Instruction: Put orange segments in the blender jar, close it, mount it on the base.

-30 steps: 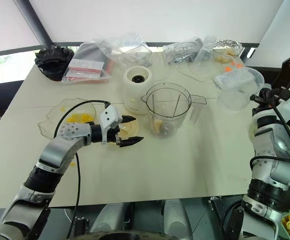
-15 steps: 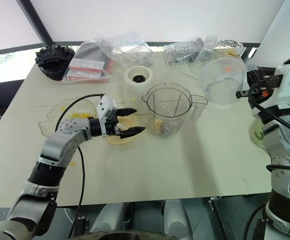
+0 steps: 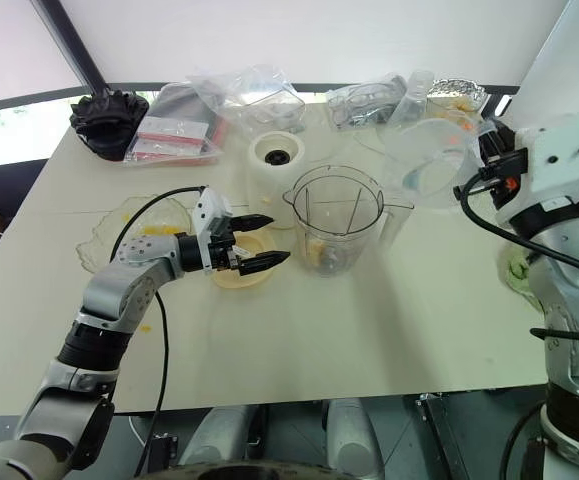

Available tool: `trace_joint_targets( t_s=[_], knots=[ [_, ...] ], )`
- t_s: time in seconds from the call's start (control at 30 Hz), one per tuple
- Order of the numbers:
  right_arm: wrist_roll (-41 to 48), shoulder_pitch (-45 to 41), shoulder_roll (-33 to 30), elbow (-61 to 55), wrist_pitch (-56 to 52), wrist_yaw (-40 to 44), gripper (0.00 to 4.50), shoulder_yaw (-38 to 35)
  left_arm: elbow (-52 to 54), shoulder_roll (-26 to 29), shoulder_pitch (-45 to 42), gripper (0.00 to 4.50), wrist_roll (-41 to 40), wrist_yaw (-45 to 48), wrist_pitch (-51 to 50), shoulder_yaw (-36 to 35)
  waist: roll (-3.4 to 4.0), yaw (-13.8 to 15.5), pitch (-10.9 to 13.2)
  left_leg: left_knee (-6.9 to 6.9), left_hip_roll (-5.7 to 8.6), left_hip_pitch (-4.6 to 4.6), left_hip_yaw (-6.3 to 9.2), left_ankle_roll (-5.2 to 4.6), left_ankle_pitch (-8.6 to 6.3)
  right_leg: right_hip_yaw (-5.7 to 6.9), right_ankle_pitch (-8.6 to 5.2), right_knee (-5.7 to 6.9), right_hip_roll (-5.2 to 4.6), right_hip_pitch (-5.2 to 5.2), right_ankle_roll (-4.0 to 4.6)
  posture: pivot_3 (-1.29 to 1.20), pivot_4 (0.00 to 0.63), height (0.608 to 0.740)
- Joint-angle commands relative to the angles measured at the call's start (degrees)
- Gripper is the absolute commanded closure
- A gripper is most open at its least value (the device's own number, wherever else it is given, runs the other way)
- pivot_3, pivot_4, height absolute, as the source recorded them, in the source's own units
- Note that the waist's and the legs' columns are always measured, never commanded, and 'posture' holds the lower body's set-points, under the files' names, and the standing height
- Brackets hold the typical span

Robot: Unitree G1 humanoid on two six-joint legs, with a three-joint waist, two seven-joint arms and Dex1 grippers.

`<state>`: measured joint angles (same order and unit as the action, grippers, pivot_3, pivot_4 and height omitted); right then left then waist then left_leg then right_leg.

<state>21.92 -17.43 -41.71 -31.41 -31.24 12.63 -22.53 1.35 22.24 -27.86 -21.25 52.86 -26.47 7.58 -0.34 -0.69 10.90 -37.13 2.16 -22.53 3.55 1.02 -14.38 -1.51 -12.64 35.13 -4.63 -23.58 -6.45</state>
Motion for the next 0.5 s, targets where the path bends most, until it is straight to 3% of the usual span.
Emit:
trace_joint_targets(
  t_s=[0.03,0.5],
  knots=[
    [-1.18,-3.82,-1.72,-2.54,0.62,0.51,4.46,0.04,1.17,0.08,-0.8,0.0,-0.32,0.11,1.42,-0.73,0.0,0.05,0.0,0.0,0.0,0.0,0.0,0.0,0.0,0.0,0.0,0.0,0.0,0.0,0.0,0.0,0.15,0.74],
    [-8.16,-9.52,-4.11,-0.78,2.62,4.81,4.46,7.59,2.12,0.28,0.18,0.0,-0.55,-0.52,1.87,-0.82,-0.02,0.08,0.01,0.01,0.01,-0.12,0.02,0.0,0.0,0.01,0.0,-0.04,-0.02,-0.08,0.0,0.0,0.15,0.74]
  ],
)
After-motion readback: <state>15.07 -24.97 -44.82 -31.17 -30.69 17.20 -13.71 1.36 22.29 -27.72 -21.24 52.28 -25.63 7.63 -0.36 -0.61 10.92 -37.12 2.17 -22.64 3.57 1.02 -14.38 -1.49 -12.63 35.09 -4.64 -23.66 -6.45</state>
